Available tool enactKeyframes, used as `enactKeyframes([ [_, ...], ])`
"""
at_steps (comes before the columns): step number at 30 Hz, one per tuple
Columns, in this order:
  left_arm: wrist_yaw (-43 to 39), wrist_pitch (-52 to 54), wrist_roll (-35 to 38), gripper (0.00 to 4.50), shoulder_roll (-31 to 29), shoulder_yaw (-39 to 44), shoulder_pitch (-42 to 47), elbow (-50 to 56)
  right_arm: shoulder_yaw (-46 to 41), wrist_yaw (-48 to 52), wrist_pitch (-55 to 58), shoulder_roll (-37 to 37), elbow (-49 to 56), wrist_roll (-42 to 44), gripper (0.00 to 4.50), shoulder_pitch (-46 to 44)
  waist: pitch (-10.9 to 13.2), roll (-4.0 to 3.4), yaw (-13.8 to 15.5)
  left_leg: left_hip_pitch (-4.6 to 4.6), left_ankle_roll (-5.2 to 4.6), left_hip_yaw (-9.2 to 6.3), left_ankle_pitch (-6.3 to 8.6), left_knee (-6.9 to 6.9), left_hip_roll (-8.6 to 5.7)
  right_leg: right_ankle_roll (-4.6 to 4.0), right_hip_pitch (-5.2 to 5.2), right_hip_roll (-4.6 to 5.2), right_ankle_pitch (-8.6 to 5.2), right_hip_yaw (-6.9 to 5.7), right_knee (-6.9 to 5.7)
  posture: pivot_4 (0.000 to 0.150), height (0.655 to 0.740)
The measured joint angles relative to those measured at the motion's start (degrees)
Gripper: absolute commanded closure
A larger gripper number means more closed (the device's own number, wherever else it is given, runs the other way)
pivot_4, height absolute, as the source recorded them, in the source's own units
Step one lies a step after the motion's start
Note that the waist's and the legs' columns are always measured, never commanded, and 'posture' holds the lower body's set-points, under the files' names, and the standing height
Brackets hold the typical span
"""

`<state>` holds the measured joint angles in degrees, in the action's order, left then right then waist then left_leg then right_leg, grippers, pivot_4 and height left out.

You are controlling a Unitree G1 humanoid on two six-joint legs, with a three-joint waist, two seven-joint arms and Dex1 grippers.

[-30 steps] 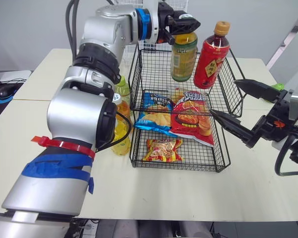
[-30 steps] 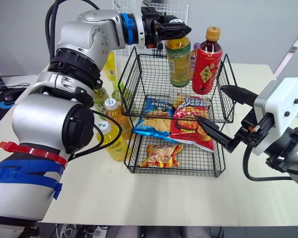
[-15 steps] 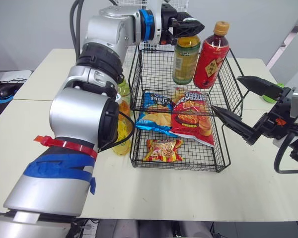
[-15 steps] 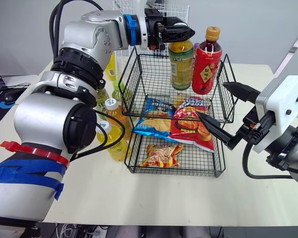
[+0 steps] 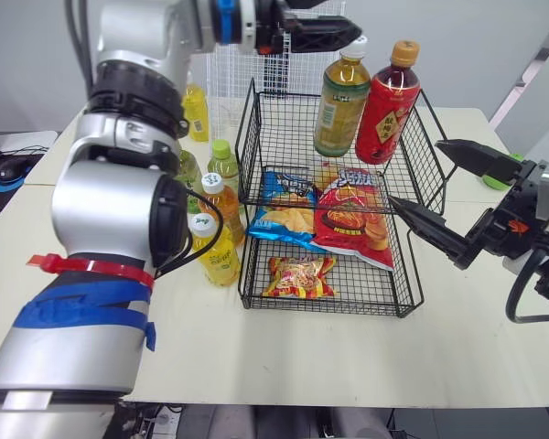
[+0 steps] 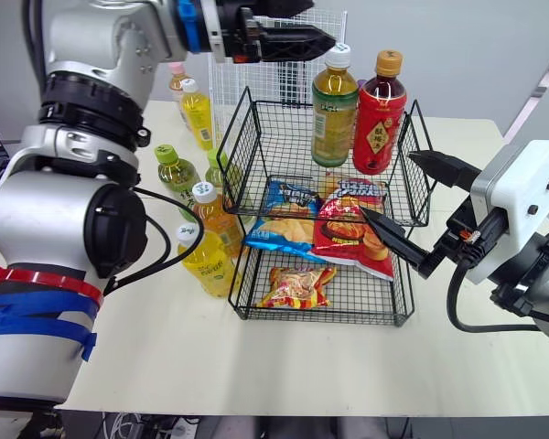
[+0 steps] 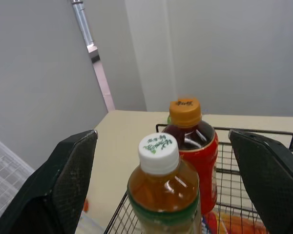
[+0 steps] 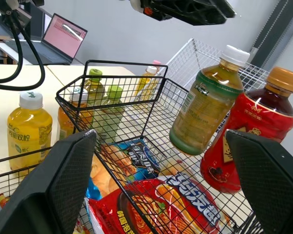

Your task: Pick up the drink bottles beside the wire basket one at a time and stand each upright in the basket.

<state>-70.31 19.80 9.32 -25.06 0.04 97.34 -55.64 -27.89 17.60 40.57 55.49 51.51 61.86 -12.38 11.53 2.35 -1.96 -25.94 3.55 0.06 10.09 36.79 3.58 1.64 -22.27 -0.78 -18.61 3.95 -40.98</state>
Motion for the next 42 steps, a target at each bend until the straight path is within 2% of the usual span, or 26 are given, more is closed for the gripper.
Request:
enactKeyframes([
  [6, 1.7, 2.8, -0.2, 0.03, -9.0, 1.0, -7.8, 9.9, 2.9, 4.0, -0.5, 1.4, -0.1, -0.9, 0.0, -0.3, 0.0, -0.02, -0.2, 0.03, 0.0, -0.03, 0.0, 0.02, 0.05, -0.01, 0.0, -0.01, 0.01, -0.02, -0.03, 0.15, 0.736],
  [10, 10.0, 5.7, -0.2, 0.03, -13.9, 5.0, -12.2, 14.1, 7.3, 7.4, -0.8, 2.1, 0.6, -2.5, 0.0, -0.1, 0.0, -0.01, -0.1, 0.01, 0.0, -0.04, 0.0, 0.08, 0.04, -0.01, 0.01, 0.01, 0.0, -0.04, -0.03, 0.15, 0.736],
  [15, 13.6, 12.5, 0.6, 0.03, -21.9, 9.0, -25.0, 24.3, 11.7, 10.0, -1.4, 1.2, 1.7, -2.3, 0.0, 0.5, 0.0, -0.05, -0.2, 0.06, 0.01, -0.09, -0.01, 0.1, 0.1, -0.02, 0.03, 0.02, 0.01, -0.1, -0.12, 0.15, 0.736],
  [21, 17.0, 16.6, 3.4, 0.03, -25.9, 15.0, -38.6, 32.5, 13.8, 11.1, -1.4, 0.4, -0.3, -2.3, 0.0, 0.1, -0.1, 0.0, 0.4, 0.08, 0.0, -0.17, 0.0, 0.19, 0.03, -0.02, 0.17, 0.12, 0.01, -0.2, -0.11, 0.15, 0.736],
  [28, 19.8, 22.2, 8.8, 0.03, -23.0, 17.7, -51.5, 42.4, 13.9, 11.5, -1.4, 0.4, -1.8, -2.2, 0.0, -1.3, -0.1, 0.02, 0.5, 0.09, 0.0, -0.25, -0.01, 0.19, 0.04, -0.03, 0.21, 0.12, 0.02, -0.28, -0.12, 0.15, 0.736],
  [36, 30.1, 21.4, 10.6, 0.03, -15.2, 18.9, -55.8, 46.9, 11.0, 9.5, -1.5, -0.3, -1.9, 0.8, 0.0, -3.3, -0.1, 0.02, 0.4, 0.11, 0.0, -0.22, 0.0, 0.17, 0.04, -0.03, 0.2, 0.1, 0.02, -0.23, -0.12, 0.15, 0.736],
  [42, 38.5, 19.7, 9.6, 0.03, -10.7, 18.4, -53.9, 44.9, 9.0, 7.2, -1.4, 0.0, -2.2, 6.0, 0.0, -5.5, -0.1, 0.03, 0.6, 0.09, 0.0, -0.23, 0.0, 0.18, 0.02, -0.02, 0.21, 0.1, 0.03, -0.23, -0.11, 0.15, 0.736],
])
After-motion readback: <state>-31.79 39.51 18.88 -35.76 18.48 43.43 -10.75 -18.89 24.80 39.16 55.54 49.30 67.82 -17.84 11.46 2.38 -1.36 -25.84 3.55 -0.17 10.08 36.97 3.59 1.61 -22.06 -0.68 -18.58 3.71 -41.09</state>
